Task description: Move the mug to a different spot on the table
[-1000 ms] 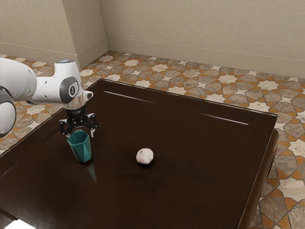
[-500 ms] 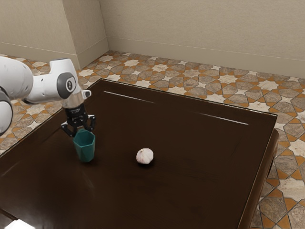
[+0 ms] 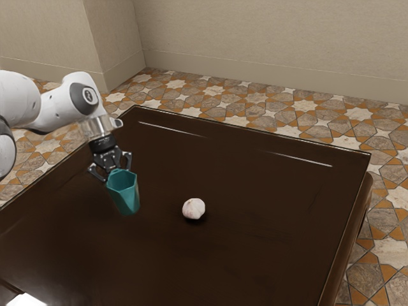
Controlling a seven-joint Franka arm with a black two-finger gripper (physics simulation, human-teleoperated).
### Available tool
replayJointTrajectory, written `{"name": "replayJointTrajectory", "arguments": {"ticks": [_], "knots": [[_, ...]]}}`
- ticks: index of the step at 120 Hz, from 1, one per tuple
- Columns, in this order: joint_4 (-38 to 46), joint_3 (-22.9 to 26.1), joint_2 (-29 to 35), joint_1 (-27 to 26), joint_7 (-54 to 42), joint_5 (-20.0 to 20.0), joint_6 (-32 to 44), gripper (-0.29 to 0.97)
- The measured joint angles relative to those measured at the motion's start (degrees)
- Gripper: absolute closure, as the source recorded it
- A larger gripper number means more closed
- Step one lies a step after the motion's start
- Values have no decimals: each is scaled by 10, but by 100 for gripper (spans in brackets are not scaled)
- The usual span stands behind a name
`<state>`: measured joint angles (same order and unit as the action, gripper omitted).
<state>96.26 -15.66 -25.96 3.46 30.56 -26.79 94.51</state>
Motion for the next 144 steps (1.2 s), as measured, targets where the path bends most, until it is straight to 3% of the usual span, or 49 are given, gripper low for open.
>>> {"name": "replayJointTrajectory", "arguments": {"ticks": [85, 144], "knots": [[-191, 59, -149, 28, 39, -9, -36, 66], [-247, 80, -207, 62, 47, -9, -47, 67]]}}
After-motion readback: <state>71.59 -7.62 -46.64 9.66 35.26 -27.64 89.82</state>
